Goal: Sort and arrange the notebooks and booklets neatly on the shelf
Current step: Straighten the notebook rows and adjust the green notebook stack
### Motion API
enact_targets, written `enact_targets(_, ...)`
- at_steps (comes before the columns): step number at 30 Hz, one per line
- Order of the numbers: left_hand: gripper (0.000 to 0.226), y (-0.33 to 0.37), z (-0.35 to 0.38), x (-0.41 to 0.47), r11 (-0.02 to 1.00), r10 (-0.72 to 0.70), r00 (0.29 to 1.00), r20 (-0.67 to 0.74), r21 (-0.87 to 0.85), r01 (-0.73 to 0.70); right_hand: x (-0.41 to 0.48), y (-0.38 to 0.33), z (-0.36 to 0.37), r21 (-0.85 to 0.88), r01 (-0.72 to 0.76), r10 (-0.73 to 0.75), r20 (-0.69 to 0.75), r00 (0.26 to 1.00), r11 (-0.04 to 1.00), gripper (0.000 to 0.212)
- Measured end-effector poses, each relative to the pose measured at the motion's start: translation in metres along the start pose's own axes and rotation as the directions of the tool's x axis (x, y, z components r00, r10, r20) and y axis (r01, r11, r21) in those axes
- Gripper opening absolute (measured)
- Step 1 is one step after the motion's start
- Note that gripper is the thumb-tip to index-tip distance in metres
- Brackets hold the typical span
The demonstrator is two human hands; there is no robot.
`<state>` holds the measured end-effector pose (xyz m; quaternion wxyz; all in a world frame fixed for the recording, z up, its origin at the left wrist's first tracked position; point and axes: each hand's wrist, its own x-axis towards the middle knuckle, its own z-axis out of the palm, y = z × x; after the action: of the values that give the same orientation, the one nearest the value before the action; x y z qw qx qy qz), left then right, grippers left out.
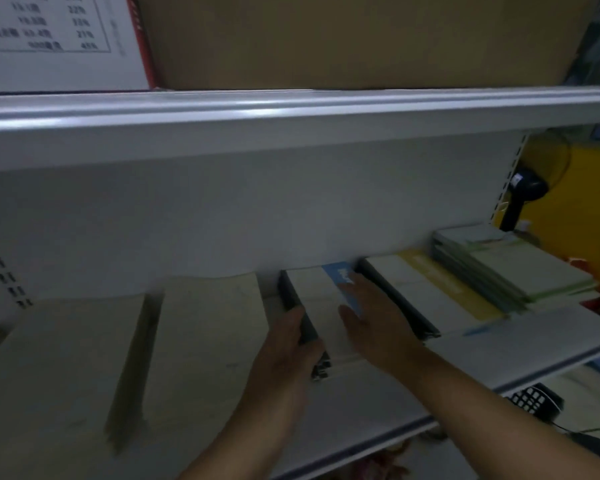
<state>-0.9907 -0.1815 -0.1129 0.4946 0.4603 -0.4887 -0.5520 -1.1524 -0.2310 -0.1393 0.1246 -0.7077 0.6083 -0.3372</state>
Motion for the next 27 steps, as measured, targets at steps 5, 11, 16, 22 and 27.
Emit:
enact_targets(5, 0.080, -0.011, 0.048, 0.066, 0.960, -0.269, 0.944, -0.192, 0.028, 0.279, 0.019, 0.037, 0.006, -0.341, 0.001, 0.089, 0.246, 0.965, 0.940, 0.078)
enact_targets(11, 0.031, -0.012, 0.060, 0.096, 0.925, -0.379, 0.879, -0.290, -0.076, 0.373, 0.021, 0.051, 0.007, -0.224, 0.036, 0.004, 0.175, 0.985, 0.974, 0.056)
enact_targets(16, 0.036, -0.003, 0.048, 0.111, 0.898, -0.437, 0.822, -0.364, -0.129, 0.420, 0.019, 0.051, 0.012, -0.190, 0.052, -0.034, 0.098, 0.995, 0.980, 0.072)
enact_targets(22, 0.043, 0.006, 0.050, 0.110, 0.894, -0.448, 0.848, -0.284, -0.112, 0.434, 0.021, 0.052, 0.006, -0.114, 0.024, -0.010, 0.119, 0.993, 0.993, 0.054)
enact_targets(27, 0.049, -0.006, 0.054, 0.095, 0.929, -0.361, 0.856, -0.369, -0.062, 0.365, 0.027, 0.050, 0.003, 0.114, -0.159, 0.134, 0.205, 0.970, 0.981, 0.067)
